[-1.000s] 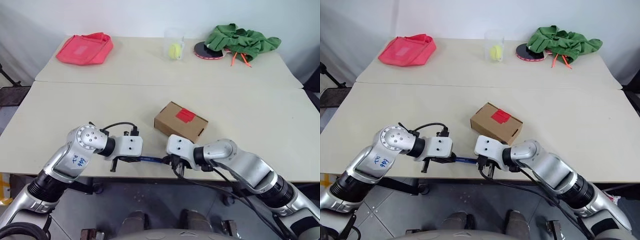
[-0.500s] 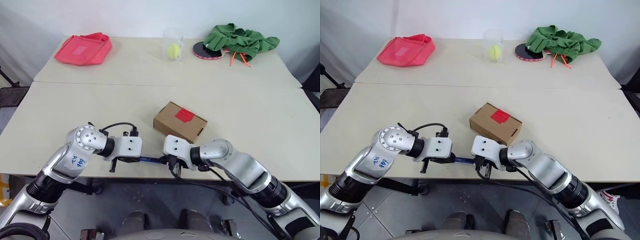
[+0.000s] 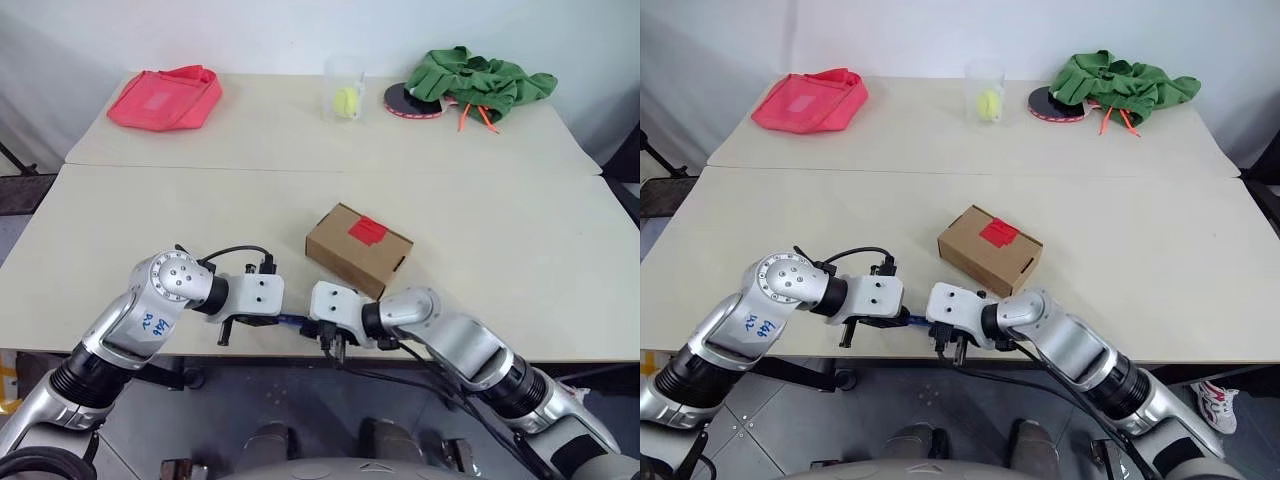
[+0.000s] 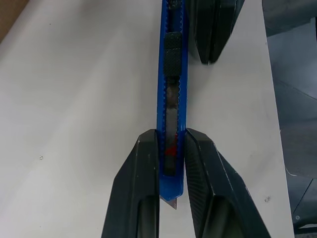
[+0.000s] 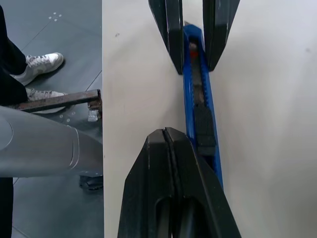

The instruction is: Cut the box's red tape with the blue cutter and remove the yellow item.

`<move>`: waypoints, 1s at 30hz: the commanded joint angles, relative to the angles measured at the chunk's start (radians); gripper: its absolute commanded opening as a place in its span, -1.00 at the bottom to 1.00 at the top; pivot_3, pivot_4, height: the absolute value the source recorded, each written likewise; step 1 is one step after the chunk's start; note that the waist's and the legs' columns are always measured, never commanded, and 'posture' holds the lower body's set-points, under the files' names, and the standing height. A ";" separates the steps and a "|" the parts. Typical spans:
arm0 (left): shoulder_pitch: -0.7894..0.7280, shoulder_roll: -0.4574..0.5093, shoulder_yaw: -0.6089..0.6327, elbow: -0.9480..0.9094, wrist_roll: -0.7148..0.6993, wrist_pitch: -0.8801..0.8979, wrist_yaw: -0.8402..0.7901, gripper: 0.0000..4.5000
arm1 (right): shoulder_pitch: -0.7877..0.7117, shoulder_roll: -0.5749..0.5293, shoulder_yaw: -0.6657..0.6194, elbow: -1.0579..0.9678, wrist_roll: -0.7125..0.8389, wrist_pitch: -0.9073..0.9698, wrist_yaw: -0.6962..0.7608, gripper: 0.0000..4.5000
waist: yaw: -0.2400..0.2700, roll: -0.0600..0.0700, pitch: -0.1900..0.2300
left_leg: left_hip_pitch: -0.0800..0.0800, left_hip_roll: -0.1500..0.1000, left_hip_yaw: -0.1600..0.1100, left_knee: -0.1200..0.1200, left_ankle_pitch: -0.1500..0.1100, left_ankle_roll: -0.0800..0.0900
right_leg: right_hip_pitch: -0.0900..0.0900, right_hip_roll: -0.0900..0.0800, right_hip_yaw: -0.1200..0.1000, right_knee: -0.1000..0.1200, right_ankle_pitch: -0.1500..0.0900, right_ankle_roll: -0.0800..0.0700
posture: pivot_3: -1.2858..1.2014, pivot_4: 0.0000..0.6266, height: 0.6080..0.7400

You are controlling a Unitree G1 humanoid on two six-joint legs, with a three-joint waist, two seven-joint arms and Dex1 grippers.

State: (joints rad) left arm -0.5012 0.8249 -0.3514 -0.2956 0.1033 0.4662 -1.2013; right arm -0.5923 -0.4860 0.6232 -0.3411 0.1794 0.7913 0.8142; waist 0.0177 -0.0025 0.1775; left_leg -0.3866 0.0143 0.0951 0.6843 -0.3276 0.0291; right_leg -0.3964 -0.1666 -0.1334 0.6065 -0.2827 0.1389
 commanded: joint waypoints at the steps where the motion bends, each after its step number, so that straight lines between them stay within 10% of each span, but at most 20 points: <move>1: 0.031 -0.001 -0.047 -0.004 -0.001 0.003 -0.020 -0.83 | -0.024 0.022 -0.007 0.009 -0.023 -0.017 -0.002 -0.99 | 0.000 0.000 0.000 | 0.000 0.000 0.000 0.000 0.000 0.000 | 0.000 0.000 0.000 0.000 0.000 0.000 | 0.03 -0.52 1.00; 30: 0.046 0.056 -0.059 -0.022 0.022 0.041 -0.035 -0.83 | 0.039 -0.079 -0.091 -0.137 0.013 0.058 0.023 -0.99 | -0.019 0.000 0.000 | 0.000 0.001 0.000 -0.001 -0.001 -0.001 | -0.001 0.001 0.000 0.002 0.000 0.000 | 0.03 -0.52 1.00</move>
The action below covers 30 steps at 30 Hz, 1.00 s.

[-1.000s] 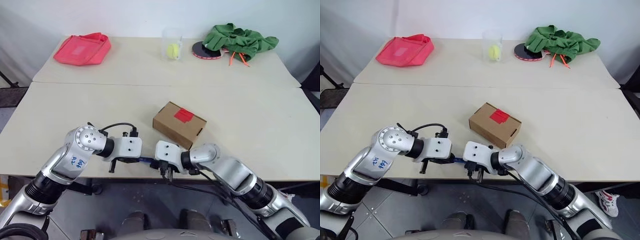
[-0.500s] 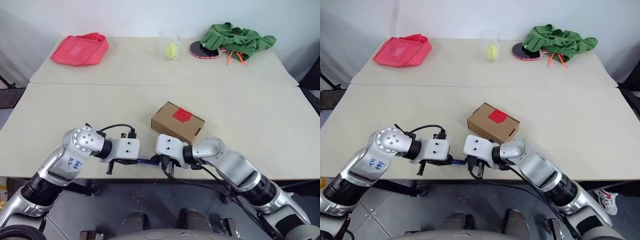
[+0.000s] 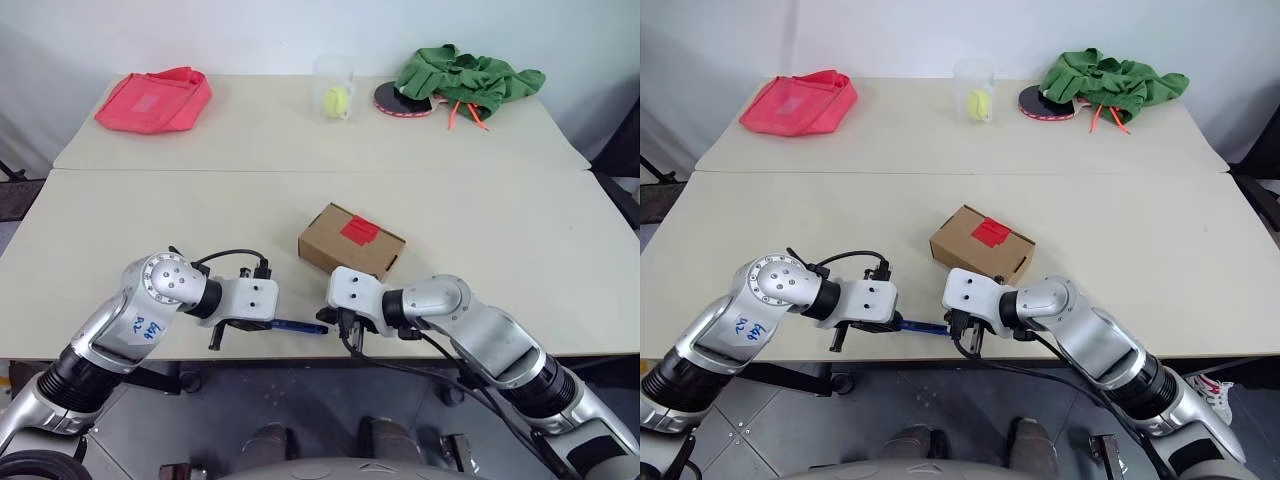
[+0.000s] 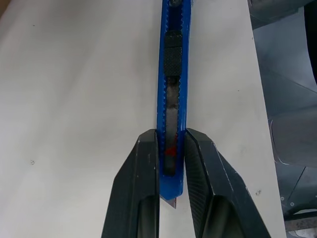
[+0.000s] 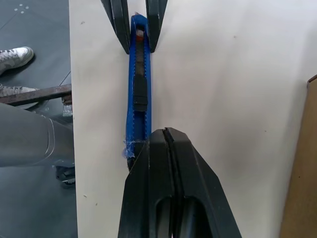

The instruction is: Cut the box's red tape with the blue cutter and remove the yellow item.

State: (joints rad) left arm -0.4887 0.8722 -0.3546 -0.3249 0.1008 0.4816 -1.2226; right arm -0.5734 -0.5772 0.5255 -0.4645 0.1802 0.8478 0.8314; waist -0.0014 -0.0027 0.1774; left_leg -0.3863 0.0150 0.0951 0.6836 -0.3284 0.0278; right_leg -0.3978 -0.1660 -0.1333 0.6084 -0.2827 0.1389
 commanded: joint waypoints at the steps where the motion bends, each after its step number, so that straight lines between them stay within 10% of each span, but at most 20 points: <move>1: 0.035 0.009 -0.056 0.004 0.024 0.030 -0.014 -0.83 | 0.022 0.021 0.006 -0.009 0.014 0.004 0.001 -0.99 | 0.000 0.000 0.000 | 0.000 0.000 0.000 0.000 0.000 0.000 | 0.000 0.000 0.000 0.000 0.000 0.000 | 0.03 -0.52 1.00; 30: 0.083 0.084 -0.020 -0.071 -0.013 0.087 -0.036 -0.83 | -0.054 0.024 0.017 -0.135 0.013 0.083 0.006 -0.99 | -0.003 0.000 -0.001 | 0.000 0.002 0.000 0.000 -0.001 -0.001 | -0.001 0.001 0.000 0.001 0.000 0.000 | 0.03 -0.52 1.00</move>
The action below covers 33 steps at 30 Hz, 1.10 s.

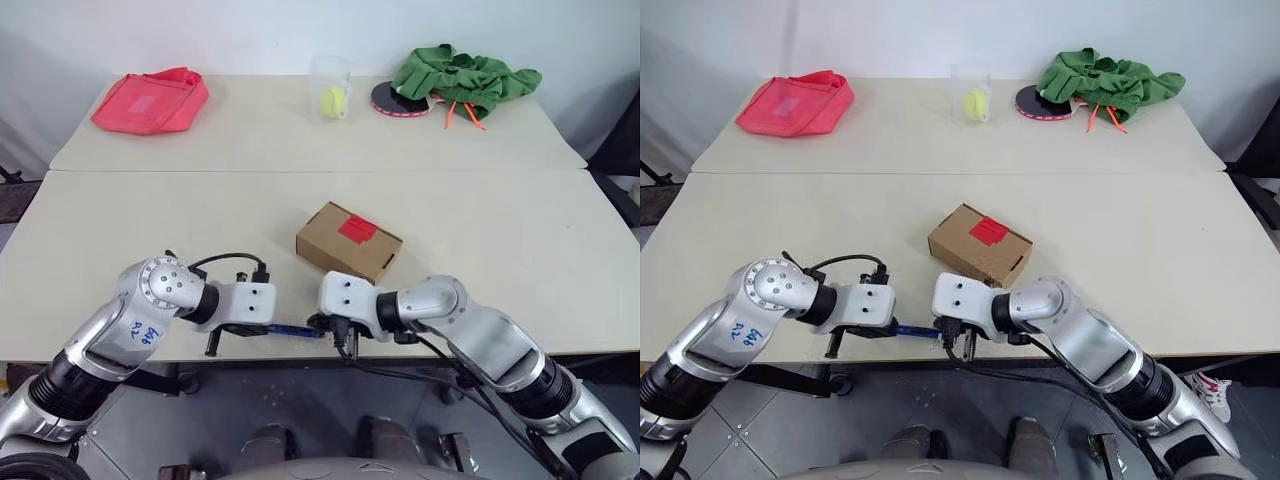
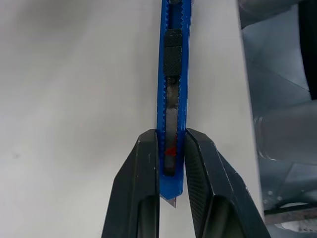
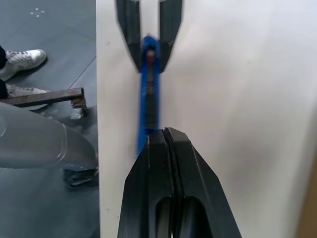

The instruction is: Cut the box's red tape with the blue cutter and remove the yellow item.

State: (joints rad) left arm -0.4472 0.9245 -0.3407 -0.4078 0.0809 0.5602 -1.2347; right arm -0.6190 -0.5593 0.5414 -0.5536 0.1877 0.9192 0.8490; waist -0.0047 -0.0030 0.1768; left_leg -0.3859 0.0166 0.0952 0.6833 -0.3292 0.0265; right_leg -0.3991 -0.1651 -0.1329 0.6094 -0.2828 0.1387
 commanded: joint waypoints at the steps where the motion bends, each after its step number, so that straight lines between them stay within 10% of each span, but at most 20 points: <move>1: 0.043 0.035 -0.033 0.013 0.008 0.006 -0.022 -0.83 | -0.007 0.009 0.005 -0.046 0.005 0.015 -0.015 -0.99 | 0.000 0.000 0.000 | 0.000 0.000 0.000 0.000 0.000 0.000 | 0.000 0.000 0.000 0.000 0.000 0.000 | 0.03 -0.52 1.00; 33: 0.045 0.024 -0.042 0.007 0.021 0.031 0.016 -0.83 | 0.010 0.111 0.145 0.182 -0.086 -0.120 -0.026 -0.99 | -0.001 0.000 0.000 | 0.001 0.000 0.001 0.000 0.000 -0.001 | -0.001 0.001 0.001 0.002 0.000 0.000 | 0.03 -0.52 1.00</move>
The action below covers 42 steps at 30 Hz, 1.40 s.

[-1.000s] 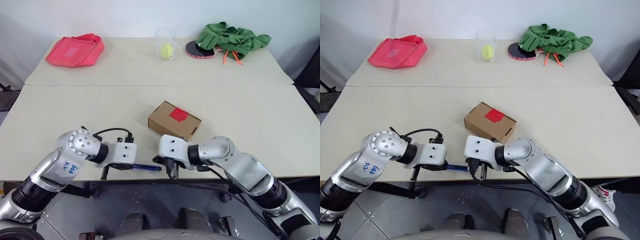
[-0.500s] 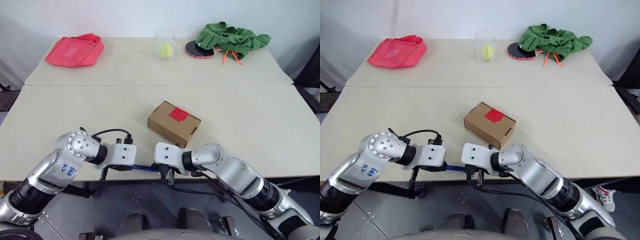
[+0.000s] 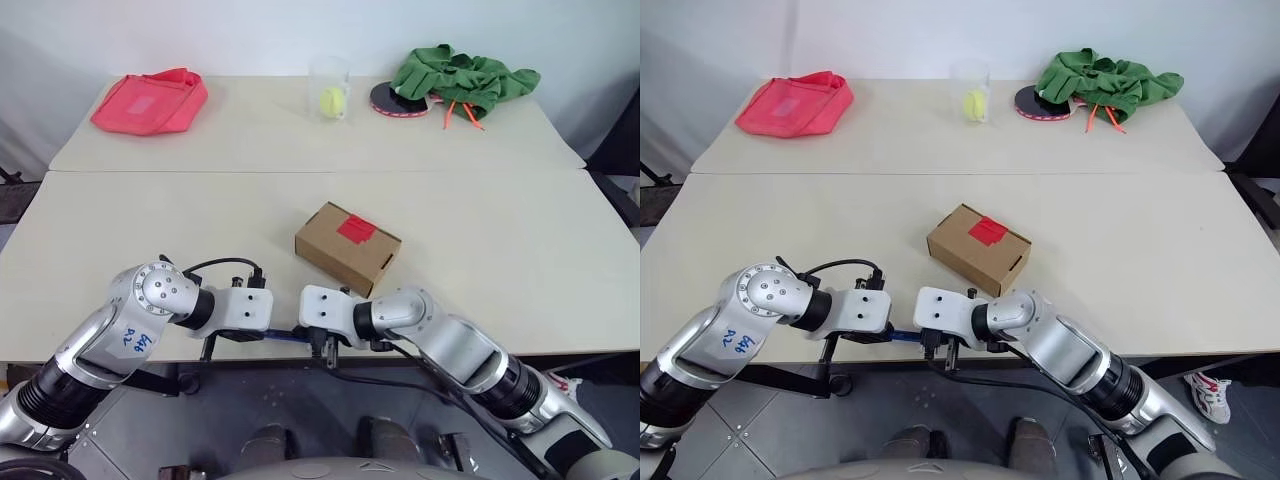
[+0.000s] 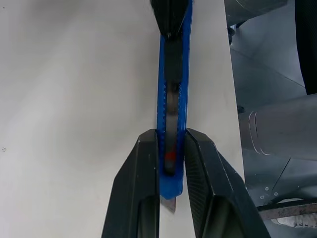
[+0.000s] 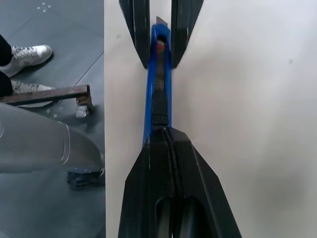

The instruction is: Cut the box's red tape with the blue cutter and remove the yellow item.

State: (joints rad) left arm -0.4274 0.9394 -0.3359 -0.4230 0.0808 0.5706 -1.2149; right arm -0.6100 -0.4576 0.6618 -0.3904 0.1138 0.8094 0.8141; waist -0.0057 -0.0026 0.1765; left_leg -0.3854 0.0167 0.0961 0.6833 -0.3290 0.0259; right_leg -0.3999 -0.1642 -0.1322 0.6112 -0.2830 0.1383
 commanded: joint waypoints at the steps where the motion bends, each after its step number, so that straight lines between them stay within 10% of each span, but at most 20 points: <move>1: 0.025 0.009 -0.047 0.022 0.021 0.021 -0.004 -0.83 | 0.001 0.014 0.025 0.024 -0.015 -0.014 0.010 -0.99 | 0.000 0.000 0.000 | 0.000 0.000 0.000 0.000 0.000 0.000 | 0.000 0.000 0.000 0.000 0.000 0.000 | 0.03 -0.52 1.00; 22: 0.021 -0.025 -0.004 0.060 0.016 0.018 0.066 -0.83 | -0.011 0.038 -0.132 -0.032 0.022 0.007 0.020 -0.99 | 0.006 0.001 0.000 | 0.000 0.000 0.000 0.000 0.000 0.000 | 0.000 0.000 0.000 0.000 0.000 0.000 | 0.03 -0.52 1.00; 37: 0.004 -0.124 0.259 0.229 -0.072 -0.303 0.269 -0.83 | -0.133 -0.267 -0.751 -0.181 0.472 0.474 0.080 0.99 | 0.017 0.000 0.000 | -0.007 0.004 0.000 0.000 0.000 0.001 | -0.008 -0.001 0.001 0.000 0.000 0.000 | 0.03 -0.52 1.00; 42: -0.081 -0.190 0.331 0.312 -0.137 -0.401 0.325 -0.83 | -0.203 -0.348 -0.720 -0.064 0.451 0.422 0.070 0.99 | 0.018 -0.001 0.001 | -0.011 -0.001 0.001 0.000 0.000 0.001 | -0.011 -0.001 0.000 -0.001 0.001 0.000 | 0.03 -0.52 1.00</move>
State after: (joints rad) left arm -0.4685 0.7792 -0.0549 -0.1133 -0.0044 0.2002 -0.9229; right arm -0.7797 -0.7829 -0.0640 -0.4671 0.5767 1.2660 0.8923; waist 0.0124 -0.0038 0.1775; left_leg -0.3970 0.0152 0.0966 0.6835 -0.3288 0.0271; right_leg -0.4109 -0.1655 -0.1328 0.6104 -0.2823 0.1390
